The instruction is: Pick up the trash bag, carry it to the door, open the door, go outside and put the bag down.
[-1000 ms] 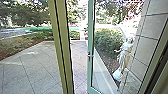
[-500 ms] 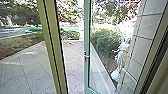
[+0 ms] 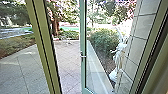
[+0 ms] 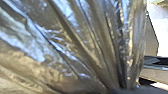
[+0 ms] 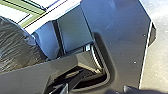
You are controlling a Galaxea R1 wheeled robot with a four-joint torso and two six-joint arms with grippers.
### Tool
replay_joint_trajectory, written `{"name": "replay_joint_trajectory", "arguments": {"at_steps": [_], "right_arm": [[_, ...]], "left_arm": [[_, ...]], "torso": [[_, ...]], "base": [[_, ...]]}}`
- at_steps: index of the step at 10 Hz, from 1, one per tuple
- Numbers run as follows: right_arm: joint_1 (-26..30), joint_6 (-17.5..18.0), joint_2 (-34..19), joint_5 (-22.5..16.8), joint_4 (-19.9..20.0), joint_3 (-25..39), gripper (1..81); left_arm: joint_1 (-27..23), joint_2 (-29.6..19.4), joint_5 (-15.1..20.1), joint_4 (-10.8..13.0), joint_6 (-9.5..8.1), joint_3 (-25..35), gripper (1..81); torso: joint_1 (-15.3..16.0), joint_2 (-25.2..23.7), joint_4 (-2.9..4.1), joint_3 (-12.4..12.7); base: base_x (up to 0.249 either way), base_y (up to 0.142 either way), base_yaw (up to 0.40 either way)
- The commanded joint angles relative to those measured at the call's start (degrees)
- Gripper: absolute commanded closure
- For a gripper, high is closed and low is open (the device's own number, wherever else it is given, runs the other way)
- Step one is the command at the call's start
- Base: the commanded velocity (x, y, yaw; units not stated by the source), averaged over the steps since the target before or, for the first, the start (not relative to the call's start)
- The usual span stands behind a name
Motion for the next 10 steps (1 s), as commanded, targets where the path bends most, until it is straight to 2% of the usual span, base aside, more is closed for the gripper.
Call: {"name": "replay_joint_trajectory", "arguments": {"at_steps": [1, 10], "right_arm": [[2.4, -0.4, 0.7, -3.7, -0.4, 0.4, 1.0], [2.3, -0.4, 0.7, -3.7, -0.6, 0.2, 1.0]], "left_arm": [[-3.1, -0.1, 3.6, 0.4, 0.44, -0.1, 81.1], [-3.1, -0.1, 3.6, 0.5, 0.44, -0.1, 81.1]], "torso": [[0.0, 0.0, 0.0, 0.0], [0.0, 0.0, 0.0, 0.0]], "base": [[0.0, -0.133, 0.0], [0.0, -0.131, 0.0]]}}
